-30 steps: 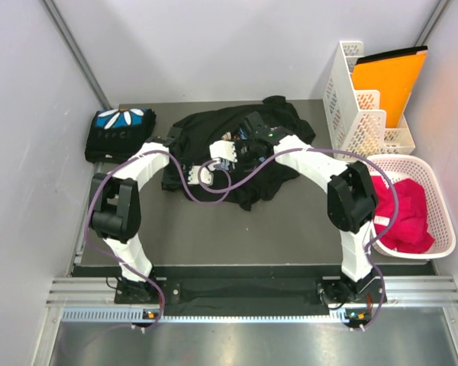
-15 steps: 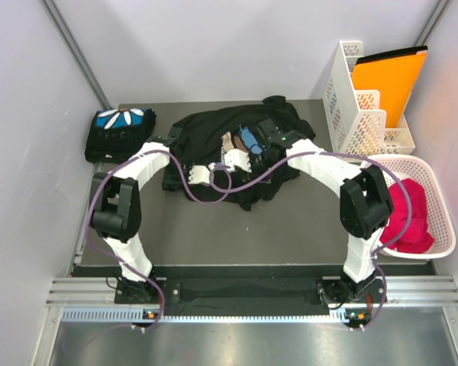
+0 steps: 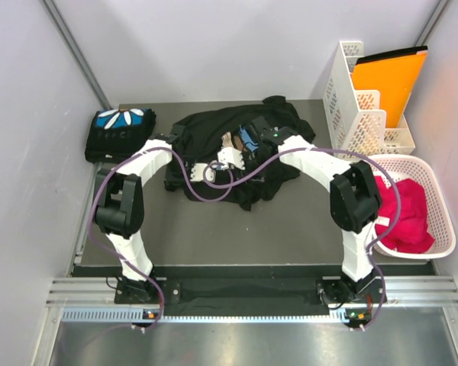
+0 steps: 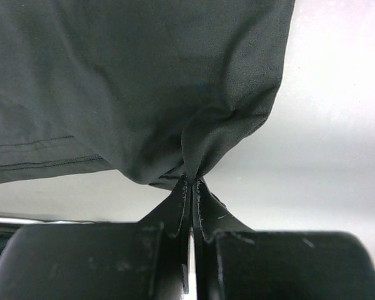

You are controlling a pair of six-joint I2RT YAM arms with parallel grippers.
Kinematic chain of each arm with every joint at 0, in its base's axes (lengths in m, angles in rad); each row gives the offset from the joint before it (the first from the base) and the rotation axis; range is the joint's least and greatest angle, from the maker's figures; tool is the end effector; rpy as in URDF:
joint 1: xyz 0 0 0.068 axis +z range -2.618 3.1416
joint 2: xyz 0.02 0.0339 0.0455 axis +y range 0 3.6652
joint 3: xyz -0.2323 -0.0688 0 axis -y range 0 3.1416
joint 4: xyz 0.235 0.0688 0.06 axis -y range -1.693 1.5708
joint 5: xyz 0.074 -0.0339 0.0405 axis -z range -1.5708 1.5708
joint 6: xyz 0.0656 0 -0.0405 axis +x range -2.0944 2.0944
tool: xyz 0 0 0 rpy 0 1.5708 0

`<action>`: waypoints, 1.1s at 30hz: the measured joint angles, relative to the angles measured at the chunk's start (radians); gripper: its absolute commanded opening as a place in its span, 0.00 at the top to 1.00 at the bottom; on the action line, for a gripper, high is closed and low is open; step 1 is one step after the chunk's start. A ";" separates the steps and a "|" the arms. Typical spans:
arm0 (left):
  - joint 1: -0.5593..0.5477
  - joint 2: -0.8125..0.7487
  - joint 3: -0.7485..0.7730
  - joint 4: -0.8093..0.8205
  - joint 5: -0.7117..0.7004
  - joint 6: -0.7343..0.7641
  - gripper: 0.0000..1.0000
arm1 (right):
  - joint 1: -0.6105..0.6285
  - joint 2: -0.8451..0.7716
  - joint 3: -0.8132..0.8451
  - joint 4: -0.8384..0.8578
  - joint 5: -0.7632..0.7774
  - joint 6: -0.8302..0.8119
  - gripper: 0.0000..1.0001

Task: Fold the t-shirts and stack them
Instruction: Flatten the tshirt out

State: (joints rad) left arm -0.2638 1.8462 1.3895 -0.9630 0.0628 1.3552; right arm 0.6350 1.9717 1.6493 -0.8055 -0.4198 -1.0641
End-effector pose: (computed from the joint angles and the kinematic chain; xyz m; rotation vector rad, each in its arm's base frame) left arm 0.3287 -0.0930 0.1494 2.1620 2.0505 0.0371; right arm 0.3142 0.2647 0.1888 -2.0299 1.6192 0.4155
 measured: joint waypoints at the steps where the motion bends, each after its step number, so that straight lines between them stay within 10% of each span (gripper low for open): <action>1: 0.000 0.001 0.000 0.000 0.000 0.000 1.00 | 0.001 0.010 0.009 0.000 -0.001 0.000 0.55; 27: 0.001 0.031 0.016 0.001 -0.018 0.000 1.00 | 0.033 0.135 0.042 0.053 0.000 0.003 0.54; 33: 0.002 0.031 0.016 0.000 -0.032 0.000 1.00 | 0.034 0.150 0.042 0.098 0.004 0.022 0.75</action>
State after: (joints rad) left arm -0.2615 1.8771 1.4055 -0.9627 0.0307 1.3552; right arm 0.6685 2.1212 1.6909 -0.7078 -0.4160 -1.0420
